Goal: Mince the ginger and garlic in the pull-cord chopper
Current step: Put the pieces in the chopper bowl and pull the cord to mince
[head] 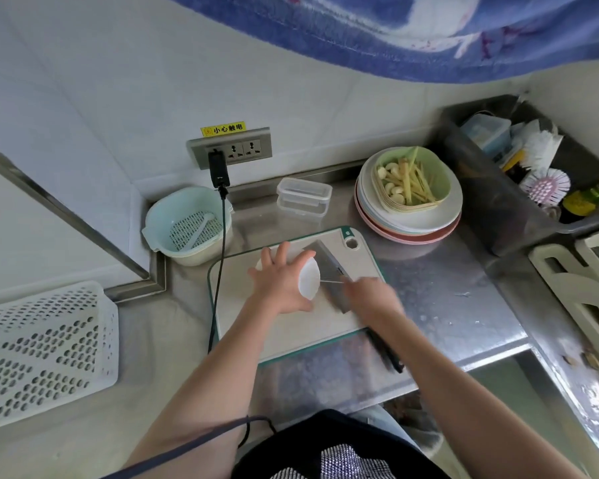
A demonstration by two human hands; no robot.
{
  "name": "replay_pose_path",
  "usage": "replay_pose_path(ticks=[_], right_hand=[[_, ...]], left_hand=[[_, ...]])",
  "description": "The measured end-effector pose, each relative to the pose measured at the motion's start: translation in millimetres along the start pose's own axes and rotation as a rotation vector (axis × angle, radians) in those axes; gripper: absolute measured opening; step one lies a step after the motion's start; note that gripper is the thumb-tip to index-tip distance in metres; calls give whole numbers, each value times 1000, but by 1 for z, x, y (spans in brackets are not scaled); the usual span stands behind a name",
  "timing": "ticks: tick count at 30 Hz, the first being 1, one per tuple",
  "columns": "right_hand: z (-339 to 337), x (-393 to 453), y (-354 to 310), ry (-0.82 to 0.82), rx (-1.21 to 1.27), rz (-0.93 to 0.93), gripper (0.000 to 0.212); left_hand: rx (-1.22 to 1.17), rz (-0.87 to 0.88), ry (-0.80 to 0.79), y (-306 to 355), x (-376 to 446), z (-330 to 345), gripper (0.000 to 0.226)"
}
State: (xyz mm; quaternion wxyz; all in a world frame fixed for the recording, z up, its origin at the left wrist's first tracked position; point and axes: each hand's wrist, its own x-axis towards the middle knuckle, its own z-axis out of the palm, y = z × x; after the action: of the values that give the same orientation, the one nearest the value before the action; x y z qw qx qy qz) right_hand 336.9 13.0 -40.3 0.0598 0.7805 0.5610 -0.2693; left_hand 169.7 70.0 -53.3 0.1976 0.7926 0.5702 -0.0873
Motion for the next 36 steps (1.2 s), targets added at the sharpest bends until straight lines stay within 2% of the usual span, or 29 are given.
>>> replay_pose_path(ticks=[3,4,7,10,12,15,17,19,21,24,26,28,31,32,33,36], right_hand=[[-13,-9,76,18,27,373,33],[-17,-13,80,24,15,403,35],[-9,-9,26,41,22,187,39],[1,-14,-46,-29,82,-184,46],[3,-8,-40,36,63,-208,50],[7,0,24,85,77,83,41],[6,-5,62,59,126,300,39],[3,-9,66,66,120,352,44],[1,-2,36,100,87,212,44],[4,-1,-36,30,93,-151,42],[4,0,-42,39,25,-238,50],[2,5,-1,39,22,-55,49],[-8,-4,78,76,63,362,43],[-10,-9,87,86,61,408,45],[-9,-9,82,103,24,378,47],[0,-2,9,100,31,-7,36]], left_hand=[[4,2,10,1,0,1,101],[5,1,9,1,0,1,101],[-1,-7,-10,2,2,1,101],[5,-3,-29,1,1,-1,101],[-3,-3,-30,1,1,-1,102],[-18,-2,-28,5,3,1,103],[-11,-4,-25,8,4,1,102],[1,-6,-26,9,4,1,102],[3,-9,-29,9,4,2,102],[7,-2,-31,8,4,1,102],[2,-1,-34,8,2,0,102],[-1,-2,-25,8,2,0,102],[2,-5,-11,8,2,0,101],[10,-2,-8,8,2,0,101],[18,-1,-8,8,2,1,101],[33,3,-13,9,3,0,102]])
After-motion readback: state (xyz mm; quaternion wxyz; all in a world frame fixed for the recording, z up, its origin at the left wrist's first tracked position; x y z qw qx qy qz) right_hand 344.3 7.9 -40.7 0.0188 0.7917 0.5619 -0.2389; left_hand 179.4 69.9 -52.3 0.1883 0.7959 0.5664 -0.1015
